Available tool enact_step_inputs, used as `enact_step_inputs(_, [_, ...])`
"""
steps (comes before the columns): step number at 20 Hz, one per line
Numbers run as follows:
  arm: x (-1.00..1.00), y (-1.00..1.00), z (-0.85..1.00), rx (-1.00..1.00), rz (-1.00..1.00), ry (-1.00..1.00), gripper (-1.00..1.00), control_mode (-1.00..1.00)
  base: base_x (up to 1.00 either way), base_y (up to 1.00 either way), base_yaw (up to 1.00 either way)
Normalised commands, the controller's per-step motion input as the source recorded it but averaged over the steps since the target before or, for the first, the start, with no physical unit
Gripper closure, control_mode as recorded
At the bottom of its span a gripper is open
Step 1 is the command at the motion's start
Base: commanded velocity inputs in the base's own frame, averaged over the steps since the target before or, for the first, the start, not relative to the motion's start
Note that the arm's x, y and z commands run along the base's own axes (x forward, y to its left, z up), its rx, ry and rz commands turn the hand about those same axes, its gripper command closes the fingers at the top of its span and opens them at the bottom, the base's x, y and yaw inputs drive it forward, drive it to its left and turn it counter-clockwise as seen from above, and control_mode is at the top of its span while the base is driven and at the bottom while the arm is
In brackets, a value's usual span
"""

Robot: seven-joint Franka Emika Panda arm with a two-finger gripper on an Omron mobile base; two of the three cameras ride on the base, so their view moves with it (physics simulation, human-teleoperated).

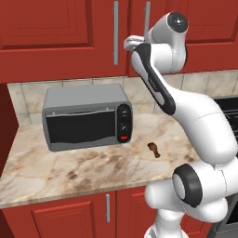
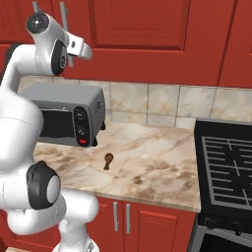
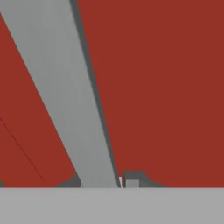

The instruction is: Retrieve the bowl from the cabinet, then place the raw meat into the bowl to avoid contamination.

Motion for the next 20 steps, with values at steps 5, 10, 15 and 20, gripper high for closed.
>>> enact_step_inputs(5, [-0.69,-0.03,-0.12,0.01,0.00,0.07,1.00,-1.00,0.00,0.00,0.00])
enact_step_inputs(10, [-0.96,-0.42,-0.01,0.11,0.14,0.00,1.00,-1.00,0.00,0.00,0.00])
enact_step_inputs(15, [-1.00,-0.35,0.00,0.14,0.08,0.00,1.00,-1.00,0.00,0.00,0.00])
enact_step_inputs(20, [-0.94,-0.58,0.00,0.14,0.00,0.06,1.00,-1.00,0.00,0.00,0.00])
